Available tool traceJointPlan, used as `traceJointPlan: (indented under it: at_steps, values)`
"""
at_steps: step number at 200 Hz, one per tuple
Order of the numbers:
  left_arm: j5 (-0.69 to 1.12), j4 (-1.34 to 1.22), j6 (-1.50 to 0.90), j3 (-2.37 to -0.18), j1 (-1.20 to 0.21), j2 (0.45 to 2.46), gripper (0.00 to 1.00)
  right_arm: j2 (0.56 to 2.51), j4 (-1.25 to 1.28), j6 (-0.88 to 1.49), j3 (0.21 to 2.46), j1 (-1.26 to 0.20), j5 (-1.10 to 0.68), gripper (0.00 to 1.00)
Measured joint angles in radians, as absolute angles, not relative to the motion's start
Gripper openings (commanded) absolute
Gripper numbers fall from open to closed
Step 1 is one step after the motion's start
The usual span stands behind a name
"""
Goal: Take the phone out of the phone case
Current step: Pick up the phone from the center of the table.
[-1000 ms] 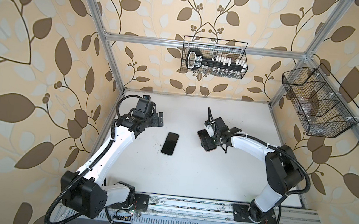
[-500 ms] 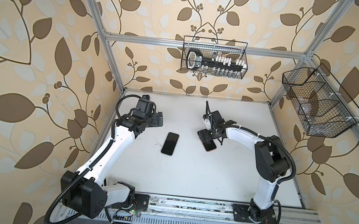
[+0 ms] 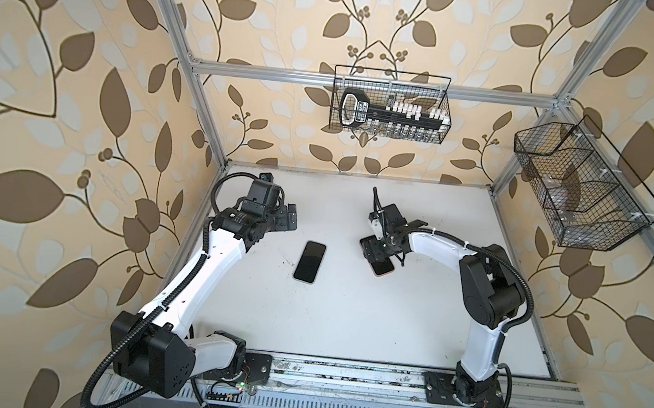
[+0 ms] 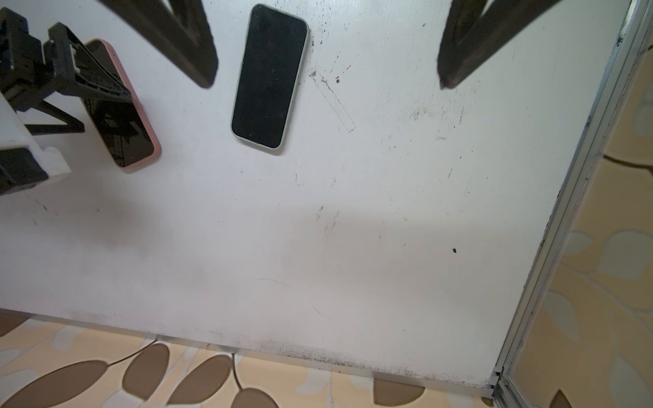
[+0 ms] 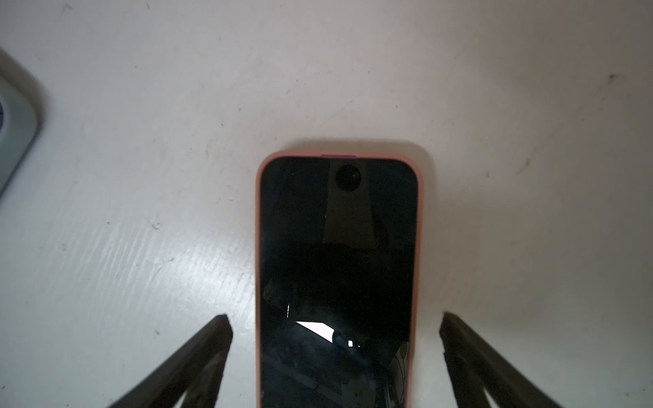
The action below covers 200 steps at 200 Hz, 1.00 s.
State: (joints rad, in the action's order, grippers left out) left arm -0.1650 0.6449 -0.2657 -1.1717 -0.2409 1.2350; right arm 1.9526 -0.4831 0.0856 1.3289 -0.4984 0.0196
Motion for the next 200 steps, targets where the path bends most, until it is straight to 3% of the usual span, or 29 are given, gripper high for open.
traceJointPlan:
  at_steps: [132,200]
  values:
    - [-0.165,0.645,-0.266,-1.172,-0.241,1.235,0.99,1.975,-0.479,0.094,1.301,-0.508,0.049,0.9]
    - [-0.165,0.645,-0.266,-1.172,-0.241,1.235,0.99,1.976,-0.461,0.101,1.293,-0.513,0.064,0.84]
